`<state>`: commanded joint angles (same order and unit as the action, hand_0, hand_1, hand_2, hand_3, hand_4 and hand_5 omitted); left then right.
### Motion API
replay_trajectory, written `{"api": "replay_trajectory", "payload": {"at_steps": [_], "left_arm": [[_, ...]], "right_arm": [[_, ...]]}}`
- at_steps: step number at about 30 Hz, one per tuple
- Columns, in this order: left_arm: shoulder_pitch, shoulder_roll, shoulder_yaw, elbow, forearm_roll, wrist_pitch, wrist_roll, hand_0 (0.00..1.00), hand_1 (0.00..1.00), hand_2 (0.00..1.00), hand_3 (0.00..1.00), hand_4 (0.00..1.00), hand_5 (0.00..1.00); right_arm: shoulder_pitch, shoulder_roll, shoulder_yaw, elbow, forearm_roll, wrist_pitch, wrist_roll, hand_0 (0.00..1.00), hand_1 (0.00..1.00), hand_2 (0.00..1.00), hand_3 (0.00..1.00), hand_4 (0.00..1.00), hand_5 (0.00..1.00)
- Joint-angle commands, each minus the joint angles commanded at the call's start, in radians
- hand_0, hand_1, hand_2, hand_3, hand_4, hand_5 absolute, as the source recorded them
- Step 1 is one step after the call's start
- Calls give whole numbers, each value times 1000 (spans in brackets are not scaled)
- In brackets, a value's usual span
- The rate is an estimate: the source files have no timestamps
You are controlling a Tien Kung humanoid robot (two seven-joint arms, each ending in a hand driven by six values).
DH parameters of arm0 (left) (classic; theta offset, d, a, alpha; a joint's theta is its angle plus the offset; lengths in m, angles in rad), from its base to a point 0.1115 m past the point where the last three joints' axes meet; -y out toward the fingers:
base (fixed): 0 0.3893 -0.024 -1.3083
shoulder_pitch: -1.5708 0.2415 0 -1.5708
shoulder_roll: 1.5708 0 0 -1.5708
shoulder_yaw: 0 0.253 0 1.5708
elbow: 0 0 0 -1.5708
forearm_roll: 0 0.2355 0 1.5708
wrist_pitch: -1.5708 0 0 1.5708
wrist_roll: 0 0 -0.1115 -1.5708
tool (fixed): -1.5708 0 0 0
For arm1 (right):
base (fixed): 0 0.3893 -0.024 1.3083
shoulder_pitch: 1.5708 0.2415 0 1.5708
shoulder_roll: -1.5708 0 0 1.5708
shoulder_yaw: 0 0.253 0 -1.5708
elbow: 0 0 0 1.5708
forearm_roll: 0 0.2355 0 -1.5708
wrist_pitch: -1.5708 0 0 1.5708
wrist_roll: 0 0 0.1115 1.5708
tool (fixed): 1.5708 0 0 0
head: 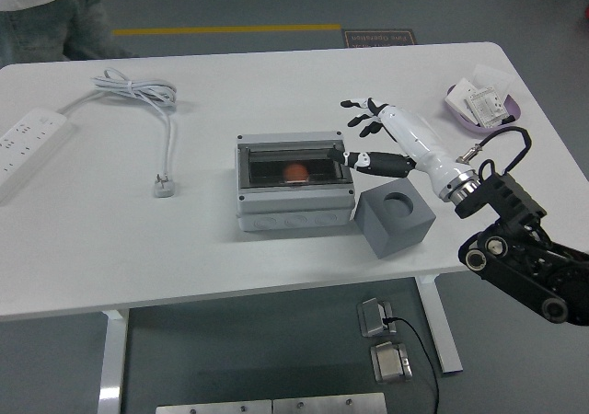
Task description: Fetch the battery,place it into the box,close the lid of the box
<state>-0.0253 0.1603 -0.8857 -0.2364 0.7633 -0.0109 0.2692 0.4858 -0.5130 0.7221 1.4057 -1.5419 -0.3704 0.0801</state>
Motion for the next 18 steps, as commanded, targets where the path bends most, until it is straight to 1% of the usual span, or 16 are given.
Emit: {"api": "replay_trajectory", "payload": {"at_steps": [2, 5, 7, 8, 12, 13, 14, 18], "left_arm": [[5, -2, 5, 1, -7, 0, -3, 604, 624, 594, 602, 619, 223], [12, -4, 6, 1, -8, 1, -3, 604, 624, 594, 602, 619, 223], [19, -5, 11, 1, -12, 1, -6, 604, 624, 594, 602, 619, 223], [23, -5, 16, 2, -15, 0, -8, 604, 624, 593, 602, 619, 224], [41, -4, 25, 2, 3, -8, -9, 604, 624, 593, 602, 619, 224], [46, -4, 24, 1, 11, -9, -7, 604, 624, 593, 602, 619, 224], [52, -3, 25, 0, 16, -11, -6, 605, 624, 593, 603, 619, 223], [74, -1, 43, -1, 25, -19, -6, 605, 624, 593, 603, 619, 223]], "right_arm": [[-54, 0, 68, 34, 48, 19, 25, 552, 541, 671, 842, 985, 788], [-131, 10, 169, 77, 127, 39, 74, 552, 541, 671, 842, 985, 788], [-187, 20, 242, 106, 202, 52, 116, 552, 541, 671, 842, 985, 788], [-211, 24, 273, 122, 231, 56, 126, 552, 545, 672, 838, 985, 788], [-298, 22, 390, 176, 332, 83, 107, 552, 545, 672, 838, 985, 788], [-315, 19, 415, 189, 357, 91, 107, 552, 545, 672, 838, 985, 788], [-327, 17, 437, 200, 381, 99, 112, 552, 571, 687, 792, 984, 788], [-354, 13, 515, 235, 507, 131, 179, 552, 571, 687, 792, 984, 788]]}}
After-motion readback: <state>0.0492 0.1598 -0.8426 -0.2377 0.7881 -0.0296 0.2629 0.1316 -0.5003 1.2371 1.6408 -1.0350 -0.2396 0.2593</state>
